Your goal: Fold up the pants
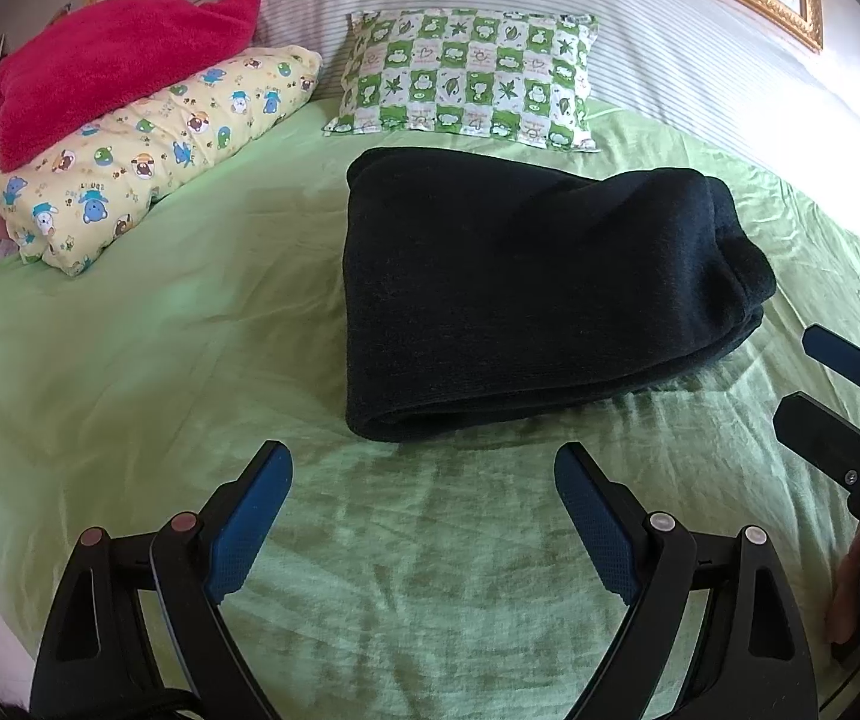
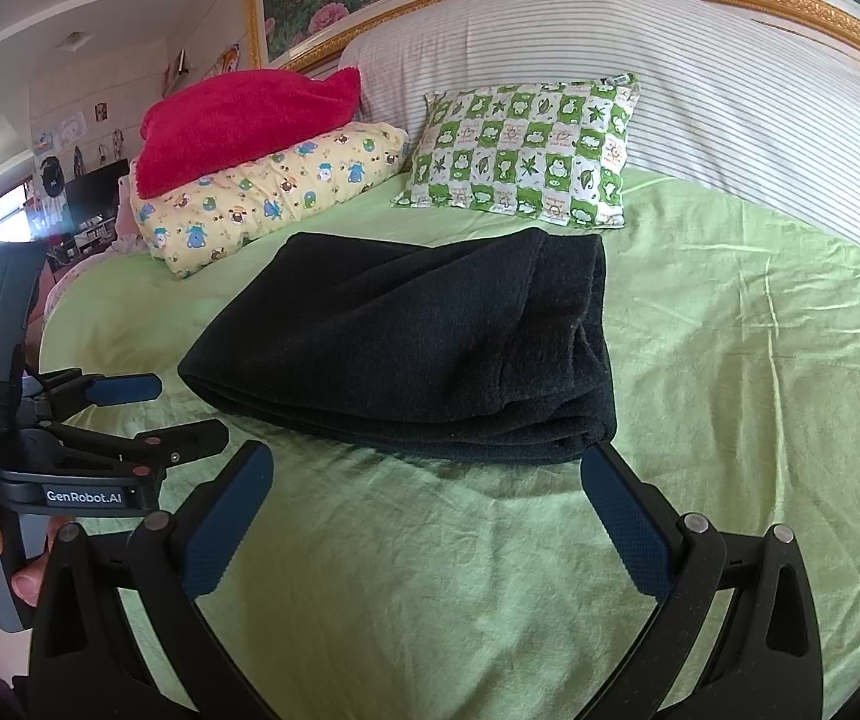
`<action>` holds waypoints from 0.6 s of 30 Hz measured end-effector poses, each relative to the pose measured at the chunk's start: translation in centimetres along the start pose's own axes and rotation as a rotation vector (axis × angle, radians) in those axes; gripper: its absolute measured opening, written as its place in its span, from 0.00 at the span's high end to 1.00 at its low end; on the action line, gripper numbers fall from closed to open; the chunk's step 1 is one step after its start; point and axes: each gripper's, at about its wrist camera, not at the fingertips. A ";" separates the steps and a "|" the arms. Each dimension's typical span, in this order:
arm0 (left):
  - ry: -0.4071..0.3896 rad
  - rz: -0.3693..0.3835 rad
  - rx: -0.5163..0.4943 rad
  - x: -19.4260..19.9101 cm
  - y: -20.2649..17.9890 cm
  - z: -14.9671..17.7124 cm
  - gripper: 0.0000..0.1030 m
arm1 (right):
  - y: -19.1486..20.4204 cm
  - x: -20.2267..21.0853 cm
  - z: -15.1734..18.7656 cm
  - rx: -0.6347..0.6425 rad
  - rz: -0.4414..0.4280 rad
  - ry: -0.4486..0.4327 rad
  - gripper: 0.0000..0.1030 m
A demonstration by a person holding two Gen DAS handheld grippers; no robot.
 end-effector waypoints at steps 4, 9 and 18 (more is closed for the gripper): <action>0.005 0.003 0.000 -0.1 0.0 0.0 0.13 | 0.1 0.1 0.1 -0.005 0.000 -0.002 0.01; -0.023 0.009 -0.006 0.1 0.0 -0.1 0.13 | 0.1 0.1 0.1 -0.004 -0.001 -0.003 0.01; -0.069 0.019 -0.019 0.5 -0.6 -1.7 0.12 | 0.1 0.4 0.0 -0.019 0.000 -0.009 0.01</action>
Point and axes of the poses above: each gripper's, at about its wrist camera, not at the fingertips, and x roughly against the way its jaws point, y to its left, z to its underside, and after that the axes turned 13 degrees about -y, right-handed
